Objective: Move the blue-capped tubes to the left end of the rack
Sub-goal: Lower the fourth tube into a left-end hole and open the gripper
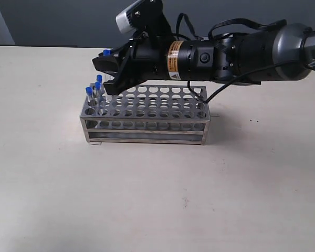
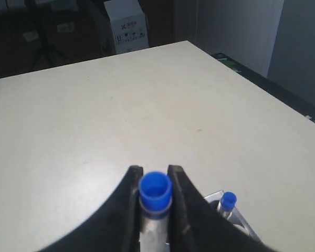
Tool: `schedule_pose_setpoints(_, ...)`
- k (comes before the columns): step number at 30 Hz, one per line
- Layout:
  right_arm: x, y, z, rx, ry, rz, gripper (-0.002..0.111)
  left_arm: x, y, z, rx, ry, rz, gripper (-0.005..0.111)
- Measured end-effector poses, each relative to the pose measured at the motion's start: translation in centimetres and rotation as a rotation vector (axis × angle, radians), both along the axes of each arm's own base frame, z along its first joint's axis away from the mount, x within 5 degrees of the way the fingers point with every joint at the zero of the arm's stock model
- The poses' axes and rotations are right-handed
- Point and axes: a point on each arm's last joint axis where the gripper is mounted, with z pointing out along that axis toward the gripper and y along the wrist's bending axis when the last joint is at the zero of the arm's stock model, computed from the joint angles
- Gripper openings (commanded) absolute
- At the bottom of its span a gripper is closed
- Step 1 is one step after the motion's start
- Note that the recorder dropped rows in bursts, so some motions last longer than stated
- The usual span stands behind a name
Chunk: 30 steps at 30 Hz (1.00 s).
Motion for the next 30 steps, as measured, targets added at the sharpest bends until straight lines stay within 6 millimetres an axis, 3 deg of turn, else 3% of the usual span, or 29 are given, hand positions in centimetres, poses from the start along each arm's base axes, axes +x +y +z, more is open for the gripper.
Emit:
schedule_pose_setpoints(11,-0.4,0.7,-0.7,0.006,0.018,0.031,-0.001,0.0,0.0,0.0,0.0,0.0,0.0,0.0)
schedule_pose_setpoints(21,0.2,3.6,-2.0,0.013,0.015,0.066,-0.001,0.0,0.0,0.0,0.0,0.0,0.0,0.0)
schedule_pose_setpoints(30,0.6,4.9,-3.7,-0.021,0.024,0.07,-0.001,0.0,0.0,0.0,0.0,0.0,0.0,0.0)
